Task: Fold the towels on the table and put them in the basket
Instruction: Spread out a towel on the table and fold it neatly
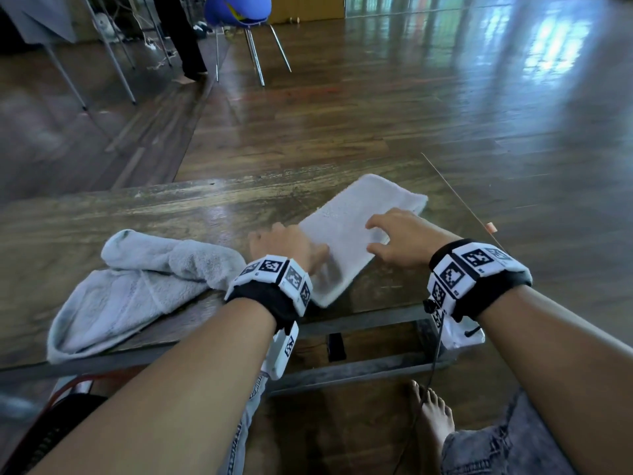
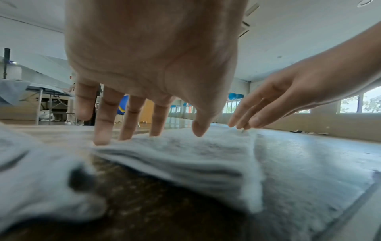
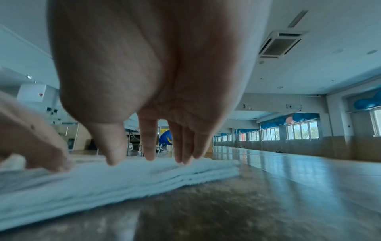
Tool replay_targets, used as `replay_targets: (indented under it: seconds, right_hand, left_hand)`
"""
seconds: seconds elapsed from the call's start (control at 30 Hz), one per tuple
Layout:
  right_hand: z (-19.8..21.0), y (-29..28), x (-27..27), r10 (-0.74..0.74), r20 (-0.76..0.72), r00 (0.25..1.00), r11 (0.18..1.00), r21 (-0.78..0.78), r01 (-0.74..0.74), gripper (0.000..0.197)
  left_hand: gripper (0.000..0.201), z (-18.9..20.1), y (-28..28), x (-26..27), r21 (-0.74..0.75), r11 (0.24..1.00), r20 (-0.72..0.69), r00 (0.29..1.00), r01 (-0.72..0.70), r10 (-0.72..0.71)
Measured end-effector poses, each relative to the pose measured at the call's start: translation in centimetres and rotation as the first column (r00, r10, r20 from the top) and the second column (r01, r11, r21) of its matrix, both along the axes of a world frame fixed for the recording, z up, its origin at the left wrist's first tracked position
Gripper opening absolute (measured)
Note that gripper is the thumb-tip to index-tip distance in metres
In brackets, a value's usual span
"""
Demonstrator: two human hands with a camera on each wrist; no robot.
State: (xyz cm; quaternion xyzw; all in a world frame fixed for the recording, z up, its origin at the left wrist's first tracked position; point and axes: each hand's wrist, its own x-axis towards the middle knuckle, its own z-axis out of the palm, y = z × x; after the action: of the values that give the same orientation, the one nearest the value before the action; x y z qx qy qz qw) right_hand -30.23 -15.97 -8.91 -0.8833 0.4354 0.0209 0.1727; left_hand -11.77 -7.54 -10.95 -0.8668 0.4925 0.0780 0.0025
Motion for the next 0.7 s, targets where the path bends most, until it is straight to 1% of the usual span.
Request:
replay_targets:
  seconds: [0.07, 0.13, 0.17, 0.27, 0.37, 0.43, 0.5, 0.6, 0.7]
  right_hand:
    - [-0.2, -0.1, -0.5, 0.002, -0.004, 1.000, 0.999, -0.034, -0.002, 0.040]
    - [-0.4, -0.3, -1.0, 0.028, -0.001, 1.000, 1.000, -0.009, -0.028, 0.037]
    - [-0.5, -0.4, -1.2, 0.052, -0.016, 0.999, 0.999, 0.011, -0.052, 0.039]
    - [-0.6, -0.6, -2.4, 0.097, -0.057, 0.994, 0.994, 0.050, -0.094, 0.054]
    - [-1.0, -0.5, -3.6, 0.098, -0.085, 0.992, 0.989, 0.119, -0.087, 0.074]
    - [-1.2, -0.2, -4.0, 0.109, -0.113, 0.988, 0.984, 0.155, -0.091, 0.082]
    - [-1.3, 0.1, -4.4, 0.130, -0.110, 0.985, 0.979, 0.169, -0.111, 0.085]
    - [-1.4, 0.7, -5.1, 0.172, -0.085, 0.981, 0.962, 0.227, -0.149, 0.090]
    - [-1.7, 1.6, -5.9, 0.190, -0.104, 0.976, 0.946, 0.284, -0.154, 0.102]
  left_hand:
    - [0.034, 0.2, 0.8, -1.1, -0.074, 0.997, -0.058, 0.998, -0.003, -0.001]
    - [0.028, 0.1, 1.5, -1.9, -0.117, 0.993, -0.111, 0.994, -0.004, -0.010]
    - [0.028, -0.1, 1.8, -2.1, -0.141, 0.990, -0.143, 0.990, 0.000, -0.021]
    - [0.026, -0.5, 3.0, -2.1, -0.218, 0.976, -0.220, 0.973, 0.020, -0.069]
    - [0.022, -0.9, 4.1, -1.4, -0.263, 0.964, -0.319, 0.941, 0.027, -0.113]
    - [0.028, -1.1, 4.7, -0.7, -0.282, 0.959, -0.395, 0.910, 0.015, -0.130]
    - [0.037, -1.3, 5.6, 0.0, -0.284, 0.958, -0.436, 0.885, 0.035, -0.161]
    - [0.059, -1.1, 6.6, 0.6, -0.246, 0.963, -0.431, 0.878, 0.110, -0.210]
    - [0.068, -0.5, 6.9, 0.8, -0.192, 0.970, -0.429, 0.876, 0.149, -0.220]
